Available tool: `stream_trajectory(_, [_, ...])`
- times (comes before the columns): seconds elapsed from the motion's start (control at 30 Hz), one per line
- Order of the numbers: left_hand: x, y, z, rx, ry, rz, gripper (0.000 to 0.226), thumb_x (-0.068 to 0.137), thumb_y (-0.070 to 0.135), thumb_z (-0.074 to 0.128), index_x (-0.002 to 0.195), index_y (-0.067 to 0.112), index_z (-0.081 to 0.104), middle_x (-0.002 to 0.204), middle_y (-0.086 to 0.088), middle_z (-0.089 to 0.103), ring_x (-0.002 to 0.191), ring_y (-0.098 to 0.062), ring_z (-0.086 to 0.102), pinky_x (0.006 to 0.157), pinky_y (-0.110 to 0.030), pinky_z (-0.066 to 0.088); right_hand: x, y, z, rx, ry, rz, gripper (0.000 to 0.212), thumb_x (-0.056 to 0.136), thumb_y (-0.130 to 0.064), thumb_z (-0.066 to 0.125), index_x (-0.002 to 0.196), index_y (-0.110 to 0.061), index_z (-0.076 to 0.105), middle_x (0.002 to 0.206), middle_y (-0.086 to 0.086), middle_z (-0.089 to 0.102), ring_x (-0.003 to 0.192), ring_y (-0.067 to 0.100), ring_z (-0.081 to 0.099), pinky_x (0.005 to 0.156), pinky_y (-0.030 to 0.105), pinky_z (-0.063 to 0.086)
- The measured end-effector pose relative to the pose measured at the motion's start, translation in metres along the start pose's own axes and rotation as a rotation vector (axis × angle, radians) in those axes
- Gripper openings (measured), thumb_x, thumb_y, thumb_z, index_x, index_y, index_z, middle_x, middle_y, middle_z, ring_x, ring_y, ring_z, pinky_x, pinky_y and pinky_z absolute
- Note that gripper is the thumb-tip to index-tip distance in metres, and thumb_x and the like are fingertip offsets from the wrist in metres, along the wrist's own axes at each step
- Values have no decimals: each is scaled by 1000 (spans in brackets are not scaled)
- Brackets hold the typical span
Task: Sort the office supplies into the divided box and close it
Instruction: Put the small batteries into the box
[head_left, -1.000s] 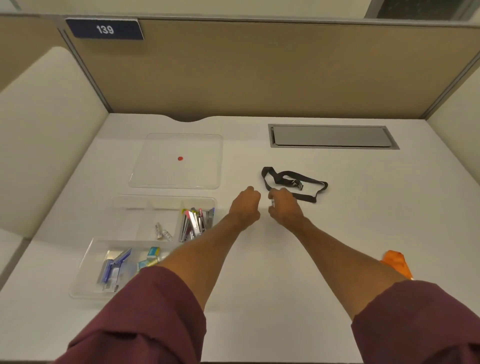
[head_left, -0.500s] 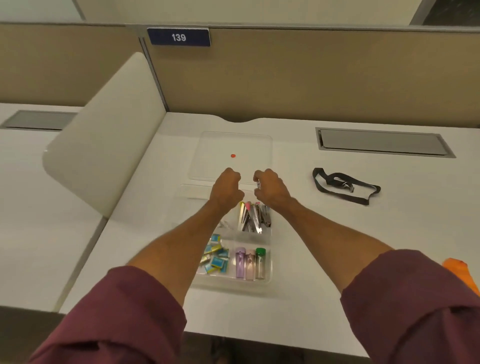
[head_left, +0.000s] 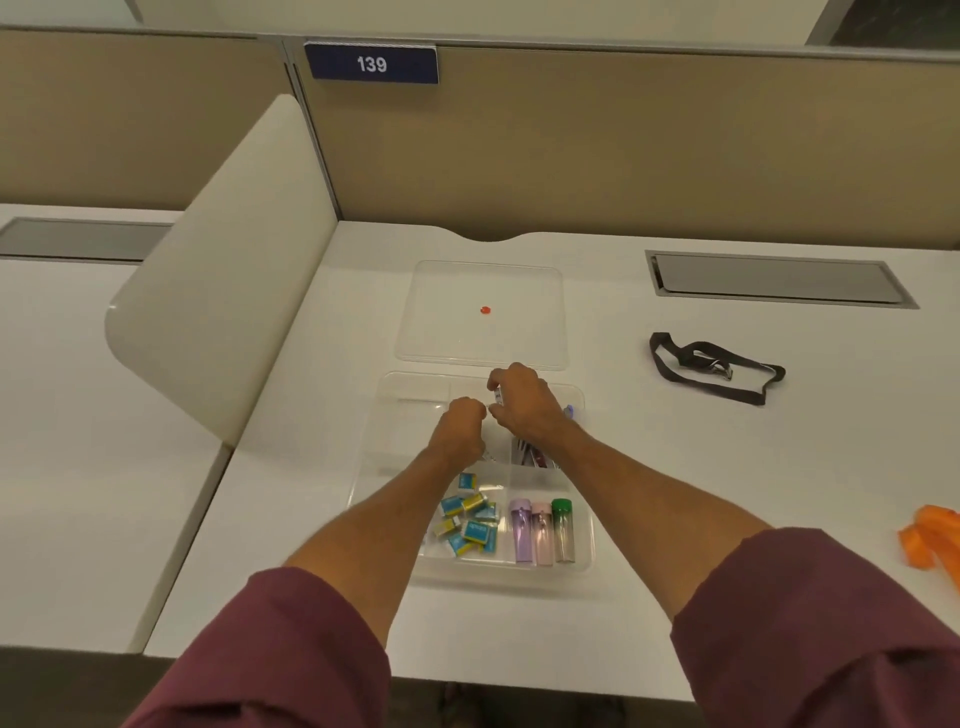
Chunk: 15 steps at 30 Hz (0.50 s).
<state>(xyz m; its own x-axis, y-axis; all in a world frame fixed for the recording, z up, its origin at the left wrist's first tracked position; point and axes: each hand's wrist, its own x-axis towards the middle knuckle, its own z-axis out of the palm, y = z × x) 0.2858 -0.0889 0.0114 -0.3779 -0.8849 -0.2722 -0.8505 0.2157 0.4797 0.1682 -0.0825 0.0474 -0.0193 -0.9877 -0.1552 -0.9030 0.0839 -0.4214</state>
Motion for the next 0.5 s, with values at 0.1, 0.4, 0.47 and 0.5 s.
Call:
stream_trajectory(0.1, [0, -4, 3, -5, -9, 16, 41, 84, 6, 67, 122, -1, 53, 126, -21, 53, 118, -32, 52, 97, -37, 44, 1, -1, 6, 0, -9, 16, 30, 86, -15, 66, 115, -10, 61, 120, 13, 57, 106, 30, 58, 86, 34, 48])
stream_trajectory(0.4, [-4, -8, -1, -43, 59, 37, 48, 90, 3, 57, 136, 4, 40, 129, -18, 55, 116, -31, 56, 97, -39, 48, 2, -9, 20, -96, -85, -9, 32, 86, -8, 63, 118, -10, 62, 120, 14, 59, 104, 31, 62, 85, 39, 52])
stream_trajectory(0.47, [-6, -10, -5, -72, 106, 57, 45, 88, 1, 58, 131, 5, 44, 127, -16, 56, 114, -29, 56, 96, -39, 48, 1, -10, 21, -110, -93, -1, 33, 88, -6, 61, 121, -11, 60, 123, 14, 58, 106, 31, 61, 87, 38, 52])
stream_trajectory(0.5, [-7, -11, -6, -80, 119, 70, 45, 87, -2, 57, 130, 5, 45, 125, -17, 57, 113, -30, 56, 95, -40, 48, 0, -9, 22, -107, -90, 7, 34, 90, -5, 59, 123, -12, 59, 126, 14, 56, 109, 31, 60, 89, 38, 51])
